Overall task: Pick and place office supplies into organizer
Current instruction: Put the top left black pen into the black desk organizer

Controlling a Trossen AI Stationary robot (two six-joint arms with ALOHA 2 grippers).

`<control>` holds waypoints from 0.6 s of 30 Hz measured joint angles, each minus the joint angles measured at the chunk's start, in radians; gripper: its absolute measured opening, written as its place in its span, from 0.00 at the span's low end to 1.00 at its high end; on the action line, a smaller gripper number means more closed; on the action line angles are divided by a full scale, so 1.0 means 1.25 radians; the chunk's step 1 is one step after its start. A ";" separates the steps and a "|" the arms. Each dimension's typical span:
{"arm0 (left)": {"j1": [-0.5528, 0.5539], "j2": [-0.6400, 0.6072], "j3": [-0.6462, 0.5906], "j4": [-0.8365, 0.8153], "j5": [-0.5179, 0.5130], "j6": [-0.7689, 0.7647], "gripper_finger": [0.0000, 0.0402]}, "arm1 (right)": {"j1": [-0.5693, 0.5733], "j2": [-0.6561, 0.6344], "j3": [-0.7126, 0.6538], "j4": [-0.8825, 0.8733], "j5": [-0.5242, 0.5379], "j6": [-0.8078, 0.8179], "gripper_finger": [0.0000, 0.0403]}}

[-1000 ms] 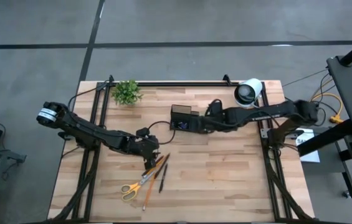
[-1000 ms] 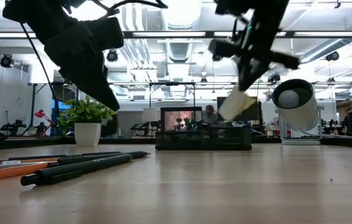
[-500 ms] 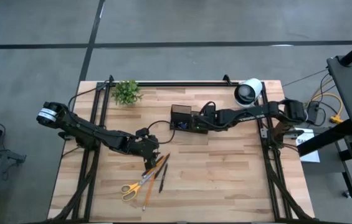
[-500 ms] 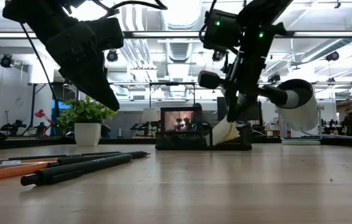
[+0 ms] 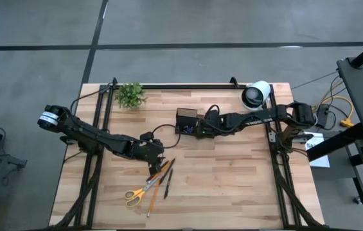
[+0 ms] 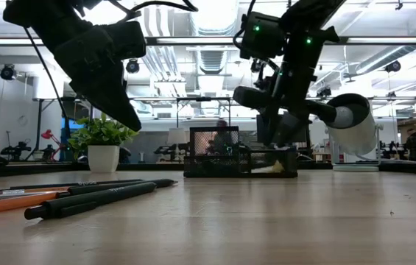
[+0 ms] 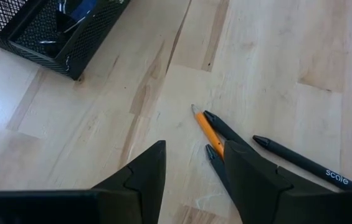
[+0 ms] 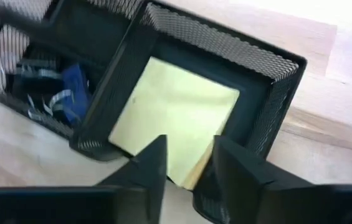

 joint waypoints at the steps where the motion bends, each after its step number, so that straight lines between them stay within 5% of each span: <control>1: 0.000 0.000 0.000 -0.001 0.000 0.000 0.36 | 0.000 0.000 0.000 0.000 -0.019 -0.026 0.35; 11: -0.001 0.000 -0.009 -0.171 0.078 -0.039 0.36 | 0.115 -0.039 0.006 -0.016 -0.072 -0.461 0.47; 18: -0.035 0.000 -0.062 -0.087 0.244 -0.100 0.36 | 0.220 -0.045 0.046 -0.033 -0.066 -0.512 0.48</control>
